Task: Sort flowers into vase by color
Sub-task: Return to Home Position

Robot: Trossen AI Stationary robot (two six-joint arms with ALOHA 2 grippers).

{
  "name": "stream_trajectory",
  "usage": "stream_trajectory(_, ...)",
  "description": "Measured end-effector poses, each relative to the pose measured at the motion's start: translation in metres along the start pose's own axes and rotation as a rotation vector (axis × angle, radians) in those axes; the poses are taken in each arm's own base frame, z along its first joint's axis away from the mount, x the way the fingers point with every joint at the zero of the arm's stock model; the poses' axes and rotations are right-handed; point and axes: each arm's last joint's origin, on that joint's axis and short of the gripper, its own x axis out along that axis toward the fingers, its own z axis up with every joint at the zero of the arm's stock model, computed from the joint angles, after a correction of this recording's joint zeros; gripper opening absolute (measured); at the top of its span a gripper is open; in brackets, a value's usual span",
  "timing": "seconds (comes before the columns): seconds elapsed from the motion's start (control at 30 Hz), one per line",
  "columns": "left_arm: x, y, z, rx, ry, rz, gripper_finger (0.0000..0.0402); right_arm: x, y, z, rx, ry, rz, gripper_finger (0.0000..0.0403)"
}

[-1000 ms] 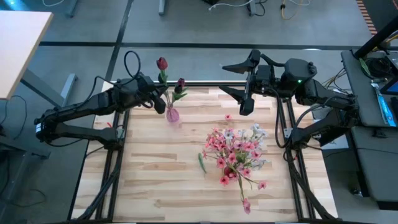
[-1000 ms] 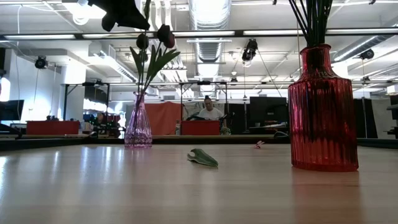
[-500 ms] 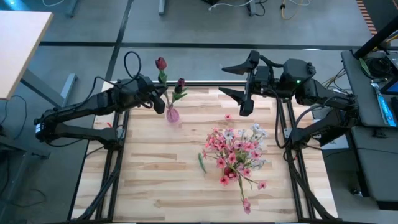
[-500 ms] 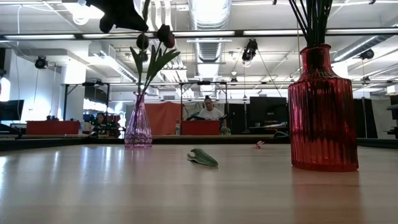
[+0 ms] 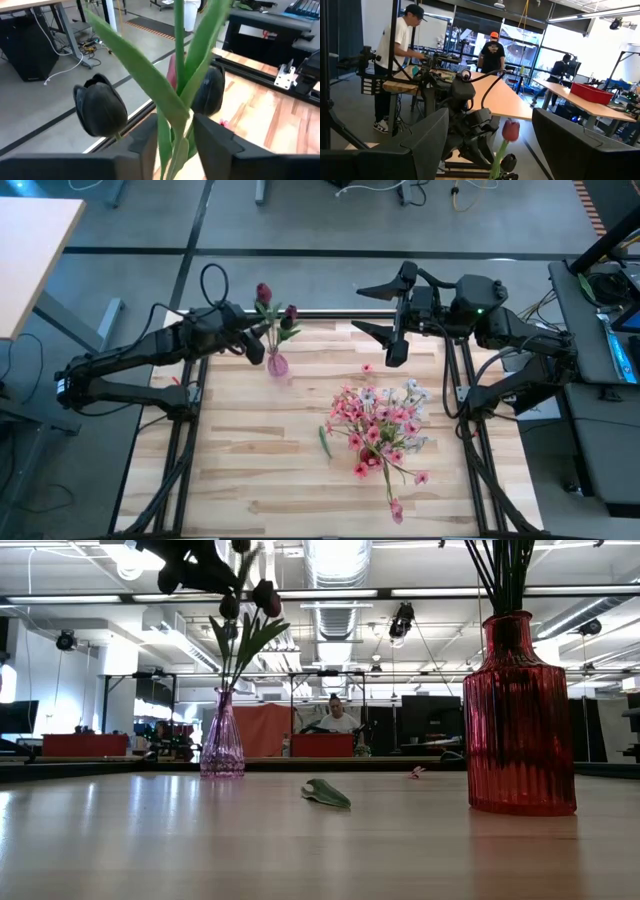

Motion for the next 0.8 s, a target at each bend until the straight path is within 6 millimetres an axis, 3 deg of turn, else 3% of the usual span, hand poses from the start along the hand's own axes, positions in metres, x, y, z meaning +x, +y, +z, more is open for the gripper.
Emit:
stream_trajectory(0.2,-0.007,0.003,-0.002,-0.004,0.061,0.009,0.0182,0.0,0.0,0.0,0.012,0.001,0.0,0.0281)
stream_trajectory(0.47,-0.042,0.011,0.012,-0.054,0.153,0.01,0.0249,-0.003,0.0,-0.001,0.032,0.029,0.009,0.0281)
stream_trajectory(0.67,-0.096,0.002,0.016,-0.081,0.029,-0.213,0.025,-0.039,0.012,0.014,0.015,0.026,0.111,0.0281)
stream_trajectory(0.8,-0.12,-0.007,0.005,-0.097,-0.047,-0.322,0.0247,-0.066,0.026,0.018,0.034,0.035,0.203,0.0281)
